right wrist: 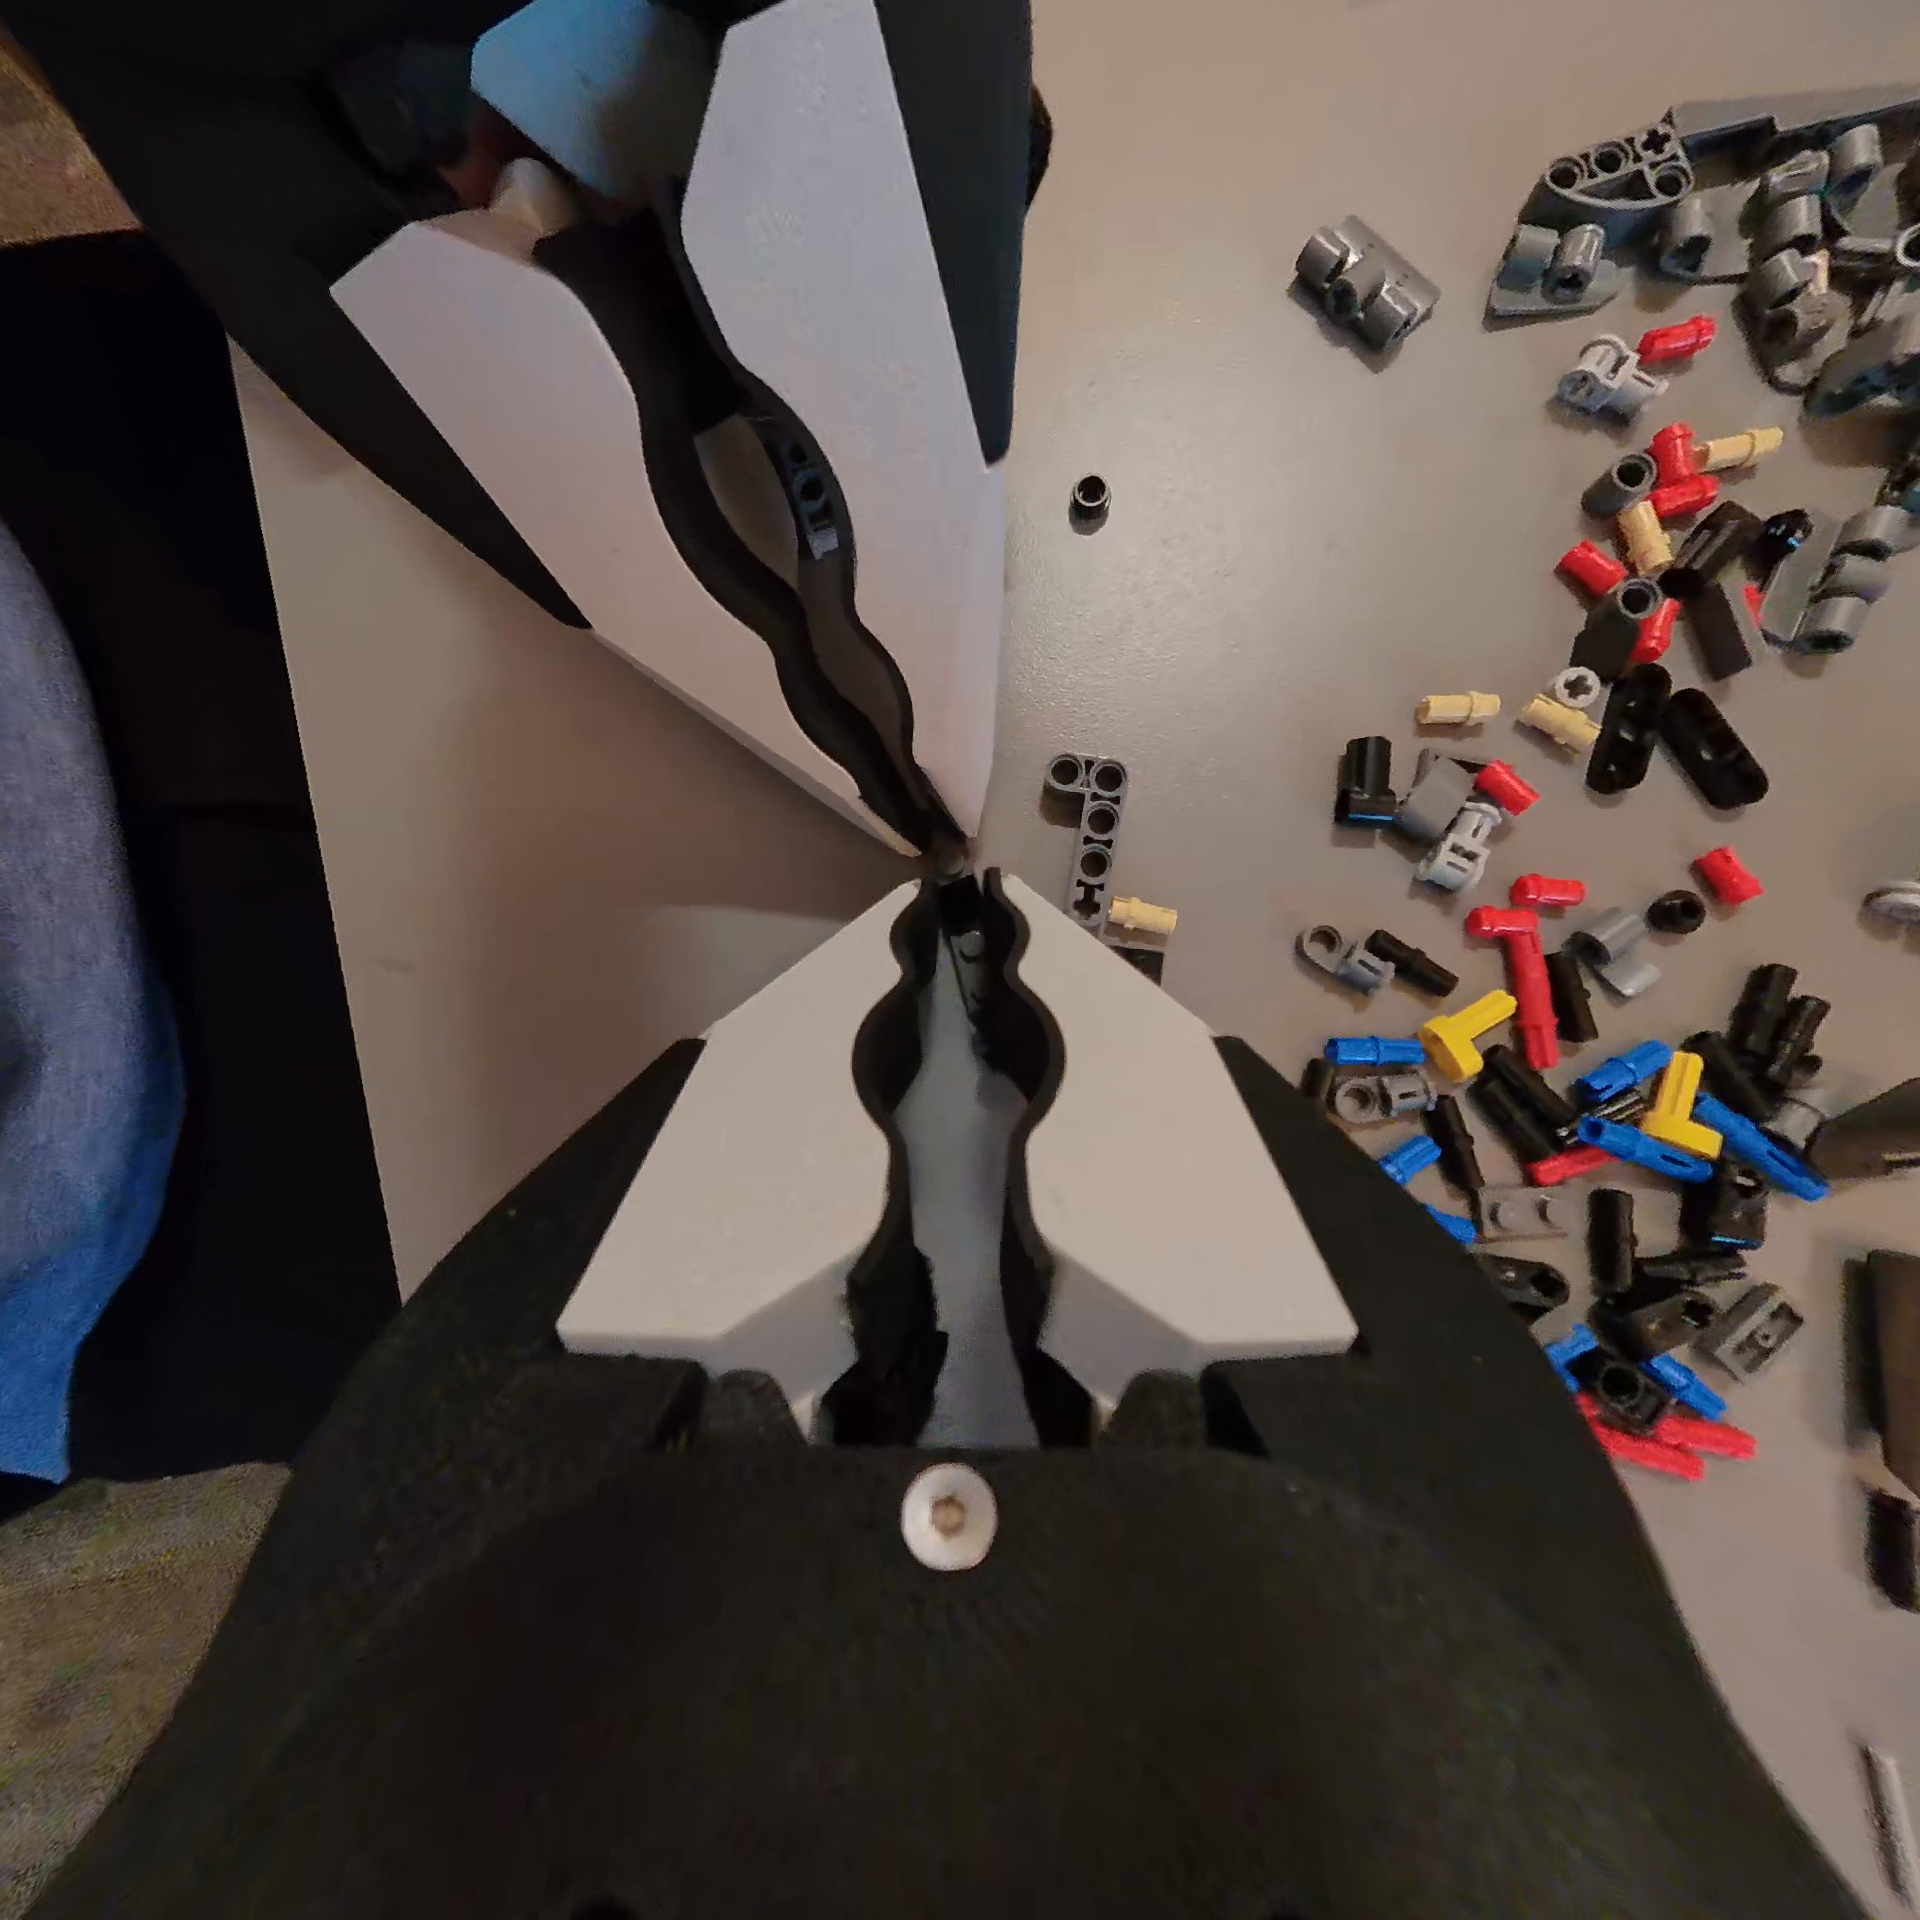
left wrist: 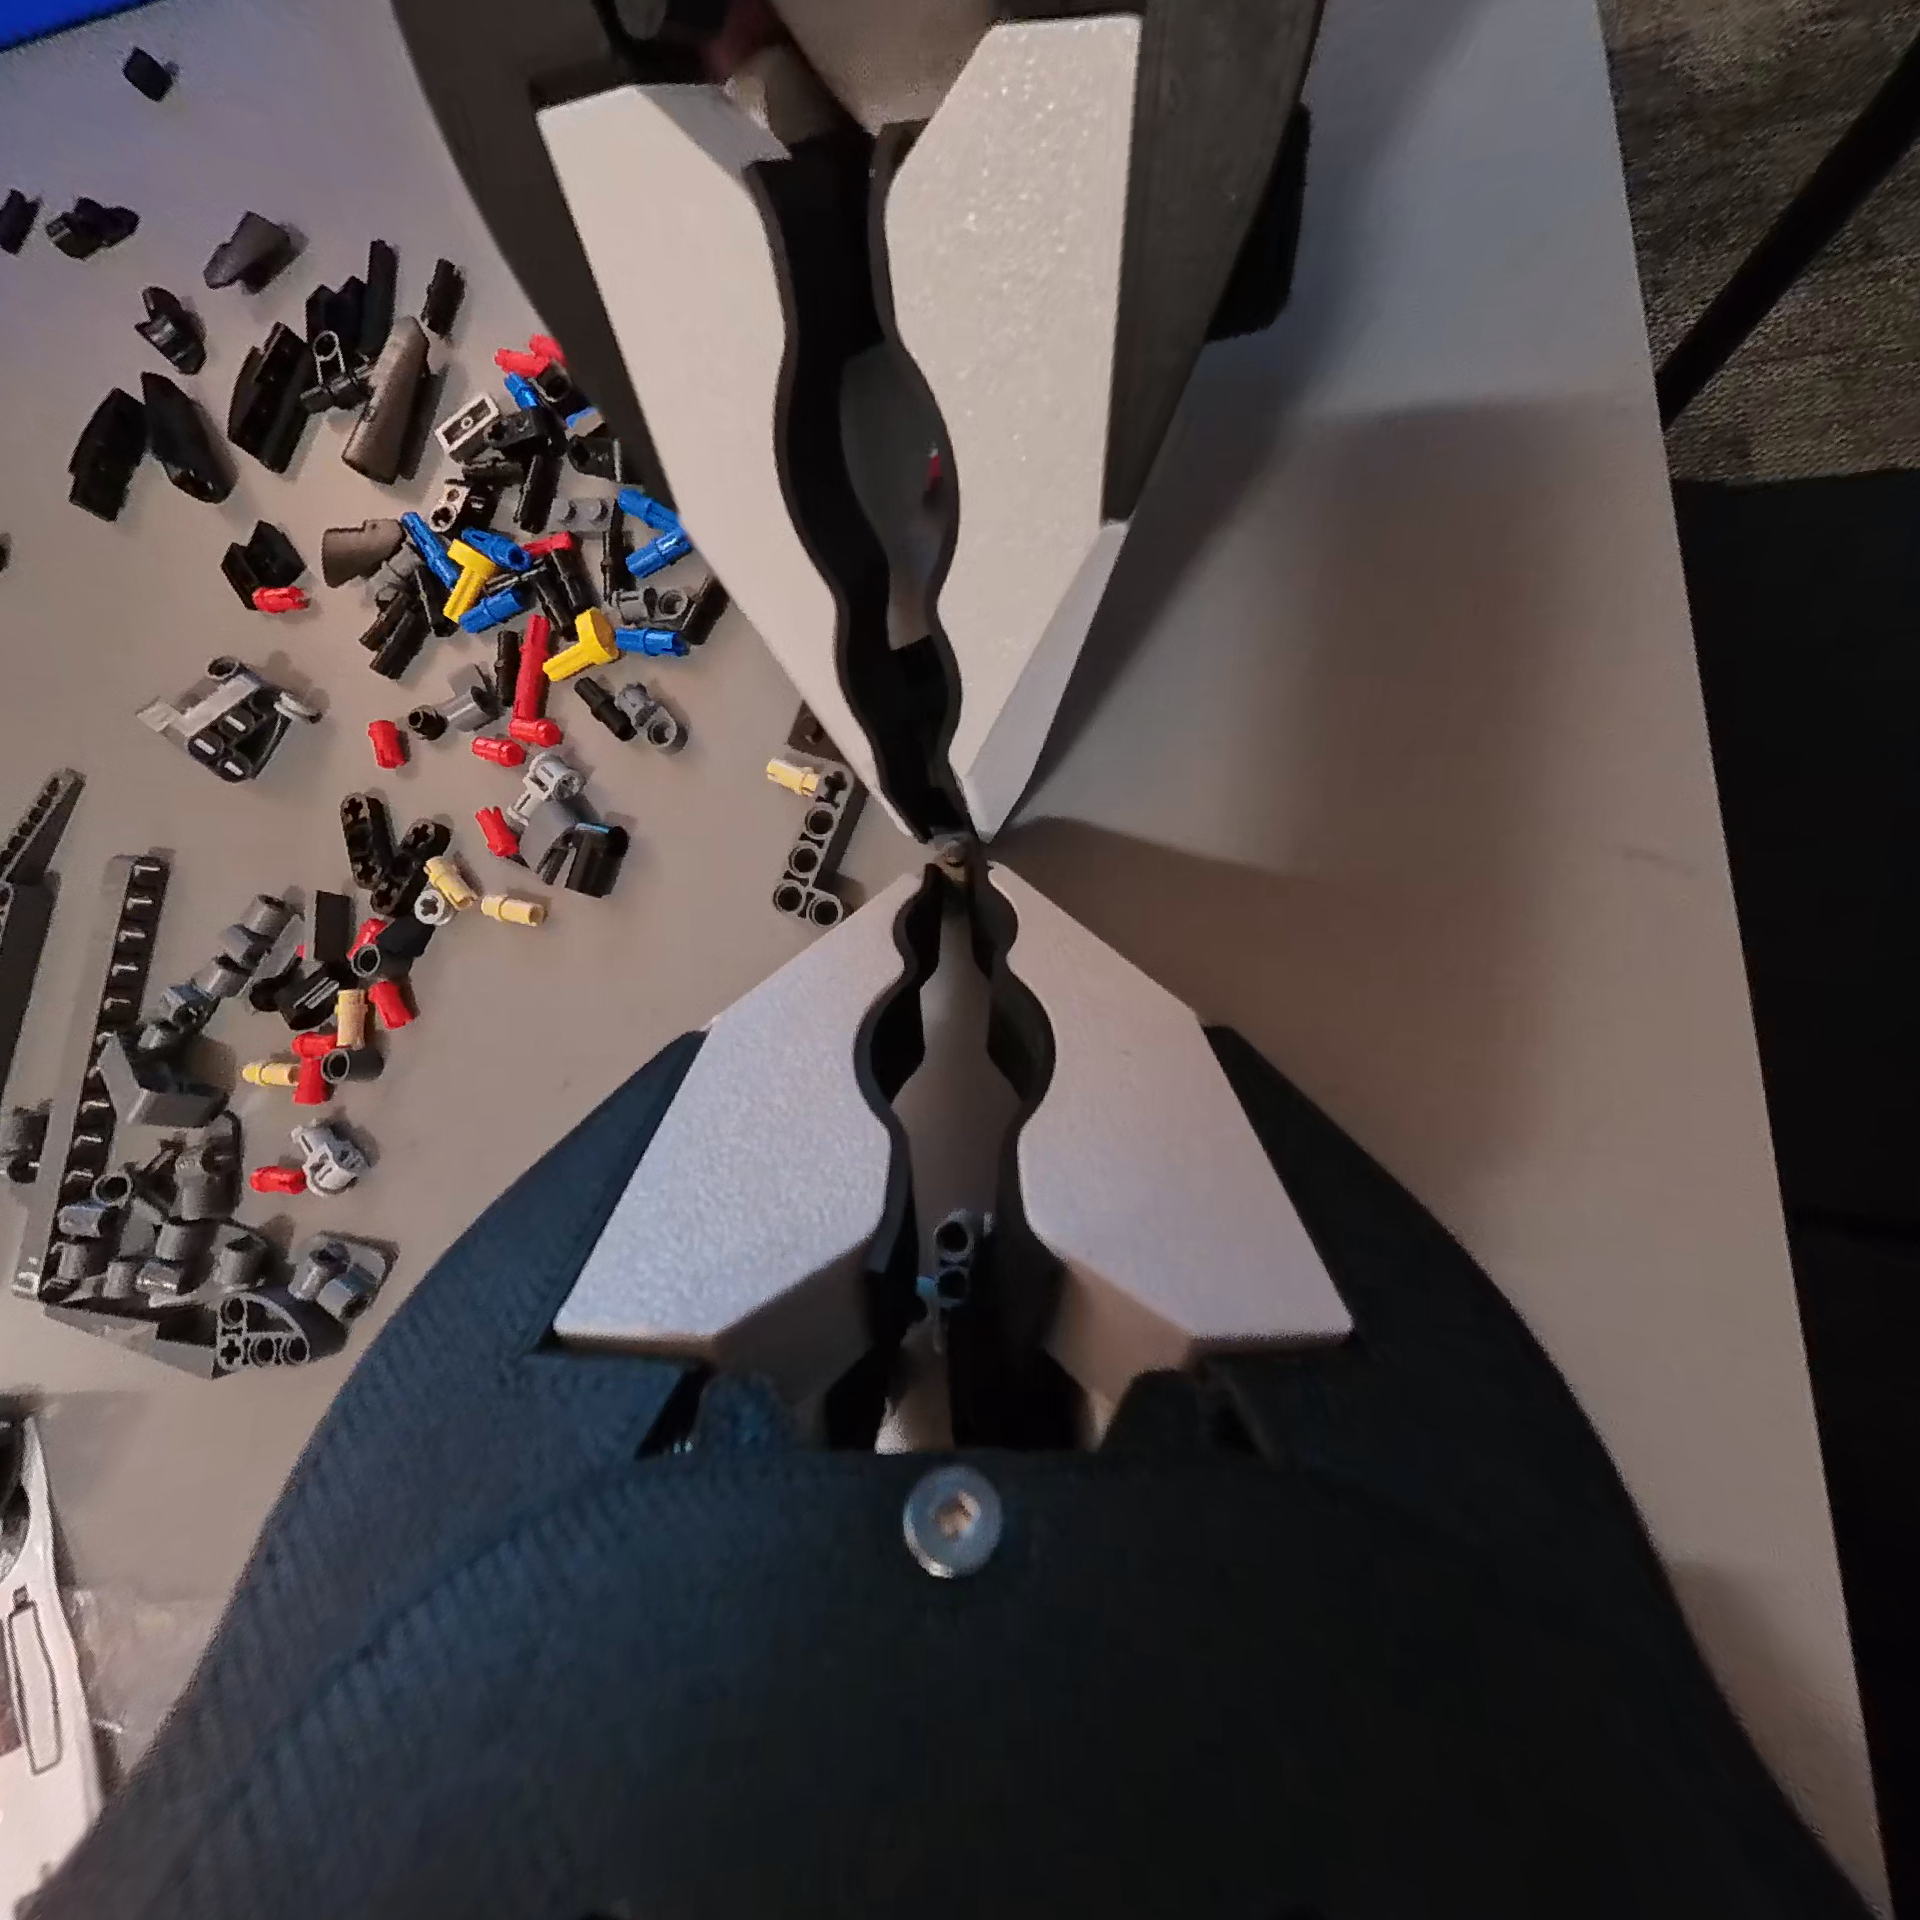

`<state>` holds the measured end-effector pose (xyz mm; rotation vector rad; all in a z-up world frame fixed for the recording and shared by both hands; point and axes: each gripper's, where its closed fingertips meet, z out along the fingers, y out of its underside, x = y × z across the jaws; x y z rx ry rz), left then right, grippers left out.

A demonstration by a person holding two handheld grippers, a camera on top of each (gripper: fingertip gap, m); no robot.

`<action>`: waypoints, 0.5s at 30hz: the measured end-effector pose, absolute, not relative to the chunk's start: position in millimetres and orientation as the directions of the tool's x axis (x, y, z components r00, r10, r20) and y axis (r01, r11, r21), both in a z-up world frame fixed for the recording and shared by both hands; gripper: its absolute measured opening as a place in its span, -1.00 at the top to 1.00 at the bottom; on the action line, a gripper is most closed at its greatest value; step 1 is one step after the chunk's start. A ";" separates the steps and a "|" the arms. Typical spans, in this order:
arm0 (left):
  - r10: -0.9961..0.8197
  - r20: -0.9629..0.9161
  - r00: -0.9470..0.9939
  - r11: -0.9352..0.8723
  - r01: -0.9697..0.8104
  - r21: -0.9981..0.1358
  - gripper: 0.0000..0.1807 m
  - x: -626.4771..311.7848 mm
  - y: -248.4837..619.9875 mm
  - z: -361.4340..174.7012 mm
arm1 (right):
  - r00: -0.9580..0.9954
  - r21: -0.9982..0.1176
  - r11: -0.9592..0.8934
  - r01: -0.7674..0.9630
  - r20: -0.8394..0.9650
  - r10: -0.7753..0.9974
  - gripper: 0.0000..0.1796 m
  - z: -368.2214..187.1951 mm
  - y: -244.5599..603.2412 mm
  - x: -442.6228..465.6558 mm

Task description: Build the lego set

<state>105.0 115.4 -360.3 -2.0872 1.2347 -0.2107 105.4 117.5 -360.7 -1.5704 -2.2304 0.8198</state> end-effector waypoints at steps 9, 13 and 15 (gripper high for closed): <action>-0.831 -0.156 0.533 -0.317 -0.686 -0.654 0.79 101.7 115.3 -353.1 | -0.387 -0.726 0.225 0.650 -0.062 0.920 0.76 -290.4 127.3 130.0; -0.841 -0.139 0.523 -0.323 -0.692 -0.646 0.78 106.7 112.5 -354.6 | -0.338 -0.755 0.175 0.632 -0.065 0.939 0.82 -283.4 130.7 153.0; -0.852 -0.127 0.508 -0.327 -0.705 -0.630 0.77 112.9 109.6 -361.1 | -0.305 -0.776 0.147 0.614 -0.062 0.950 0.83 -280.4 132.7 161.9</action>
